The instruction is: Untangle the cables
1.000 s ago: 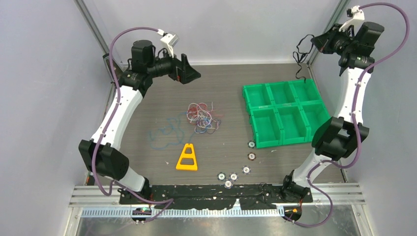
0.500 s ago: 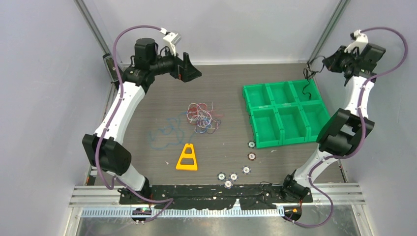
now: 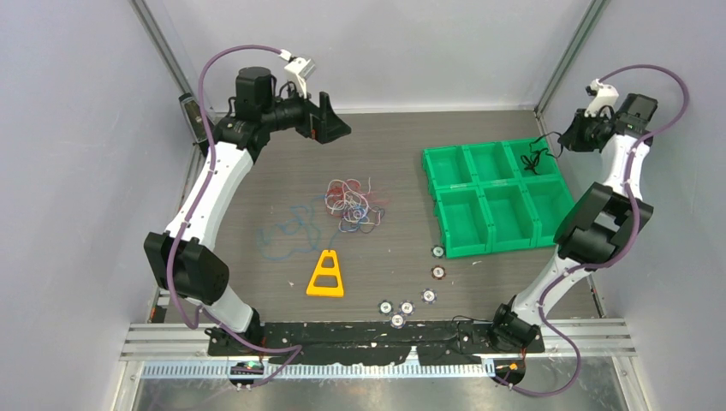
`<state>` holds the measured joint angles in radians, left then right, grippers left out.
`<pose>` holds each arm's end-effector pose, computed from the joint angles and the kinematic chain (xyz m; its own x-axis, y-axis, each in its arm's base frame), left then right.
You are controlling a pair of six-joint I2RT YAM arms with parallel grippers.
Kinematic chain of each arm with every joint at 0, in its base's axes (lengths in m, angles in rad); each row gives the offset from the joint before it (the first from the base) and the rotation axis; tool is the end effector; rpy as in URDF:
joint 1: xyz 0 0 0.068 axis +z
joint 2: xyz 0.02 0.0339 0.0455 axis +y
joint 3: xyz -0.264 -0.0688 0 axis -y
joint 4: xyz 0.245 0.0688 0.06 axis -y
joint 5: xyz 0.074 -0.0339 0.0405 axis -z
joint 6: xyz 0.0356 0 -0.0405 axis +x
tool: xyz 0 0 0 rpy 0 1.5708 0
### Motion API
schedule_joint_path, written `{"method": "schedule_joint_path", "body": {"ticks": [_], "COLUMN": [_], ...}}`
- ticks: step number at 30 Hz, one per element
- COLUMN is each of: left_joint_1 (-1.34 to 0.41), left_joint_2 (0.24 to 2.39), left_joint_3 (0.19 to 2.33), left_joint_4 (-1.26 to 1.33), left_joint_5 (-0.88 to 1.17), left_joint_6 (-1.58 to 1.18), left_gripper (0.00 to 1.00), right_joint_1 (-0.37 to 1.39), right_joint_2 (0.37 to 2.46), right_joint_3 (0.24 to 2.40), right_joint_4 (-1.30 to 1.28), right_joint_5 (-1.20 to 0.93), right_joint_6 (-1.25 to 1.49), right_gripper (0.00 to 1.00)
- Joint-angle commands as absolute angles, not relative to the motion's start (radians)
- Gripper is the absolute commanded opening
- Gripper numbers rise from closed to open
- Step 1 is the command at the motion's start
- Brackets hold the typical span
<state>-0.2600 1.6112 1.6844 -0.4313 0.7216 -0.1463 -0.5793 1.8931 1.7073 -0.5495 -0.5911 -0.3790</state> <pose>0.3466 -0.1165 0.4197 -0.4504 0.0066 -0.8928 0.7331 0.5735 -0.3656 0.3726 -0.2201 0.3081 -0.5617 0.0004 -0.8273 -0.1067 0.9916 0.0729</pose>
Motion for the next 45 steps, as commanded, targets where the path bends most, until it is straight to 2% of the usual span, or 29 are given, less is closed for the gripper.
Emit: {"method": "schedule_joint_path", "body": {"ticks": [1,8,19,24,29,31,33,37,43,45], "left_joint_1": [-0.264,-0.266,-0.270,-0.274,-0.273,-0.273,-0.271,-0.257,-0.235,-0.221], "left_joint_2": [1.592,1.602,1.636,1.637,1.627,1.626,1.628,1.634,1.606,1.611], "left_joint_3": [1.680,1.687,1.731,1.733,1.722,1.719,1.722,1.714,1.571,1.496], "left_joint_4": [-0.453,-0.539,-0.585,-0.595,-0.620,-0.640,-0.665,-0.696,-0.673,-0.642], "left_joint_5": [0.697,0.670,0.666,0.649,0.600,0.565,0.529,0.527,0.620,0.668], "left_joint_6": [-0.120,-0.084,-0.068,-0.057,-0.026,-0.011,-0.005,-0.004,-0.021,-0.073], "left_gripper": [0.99,1.00,1.00,1.00,1.00,1.00,1.00,1.00,1.00,0.94], "right_joint_1": [-0.512,-0.406,-0.393,-0.397,-0.396,-0.397,-0.396,-0.390,-0.237,-0.156], "right_joint_2": [2.014,2.145,2.120,2.076,2.023,1.993,1.972,1.922,1.845,1.823], "right_joint_3": [1.845,1.933,1.888,1.906,1.968,2.005,2.047,2.104,2.074,2.019], "right_joint_4": [-0.646,-0.668,-0.762,-0.823,-0.876,-0.907,-0.945,-1.024,-1.053,-1.007], "right_joint_5": [-0.510,-0.321,-0.118,-0.130,-0.203,-0.258,-0.324,-0.477,-0.642,-0.679], "right_joint_6": [-0.476,-0.535,-0.631,-0.638,-0.613,-0.596,-0.592,-0.588,-0.493,-0.438], "right_gripper": [0.05,0.05,0.07,0.44,0.59,0.70,0.78,0.90,0.92,0.90]}}
